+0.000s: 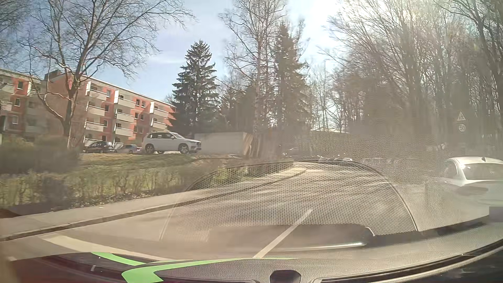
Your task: Follow the waypoints while adhering to traffic rules and regulations
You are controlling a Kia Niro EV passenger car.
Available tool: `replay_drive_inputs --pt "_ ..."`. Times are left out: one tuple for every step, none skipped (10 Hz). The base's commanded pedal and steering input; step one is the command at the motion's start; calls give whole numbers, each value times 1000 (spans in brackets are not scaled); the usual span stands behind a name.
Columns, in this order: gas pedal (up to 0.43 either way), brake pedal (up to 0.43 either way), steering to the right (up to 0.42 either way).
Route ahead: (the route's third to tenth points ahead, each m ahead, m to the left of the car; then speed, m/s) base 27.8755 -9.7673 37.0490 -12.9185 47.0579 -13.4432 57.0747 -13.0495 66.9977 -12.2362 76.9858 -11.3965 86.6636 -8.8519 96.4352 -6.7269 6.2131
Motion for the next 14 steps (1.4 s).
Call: replay_drive_inputs --pt "331 0 224" --pt "358 0 216" --pt "358 0 211" --pt "358 0 201" --pt "358 0 189" --pt "358 0 172" --pt "358 0 155" --pt "370 0 135" --pt "370 0 120" --pt "370 0 102" --pt "370 0 85" --pt "370 0 72" --pt "370 0 58" --pt "370 0 43"
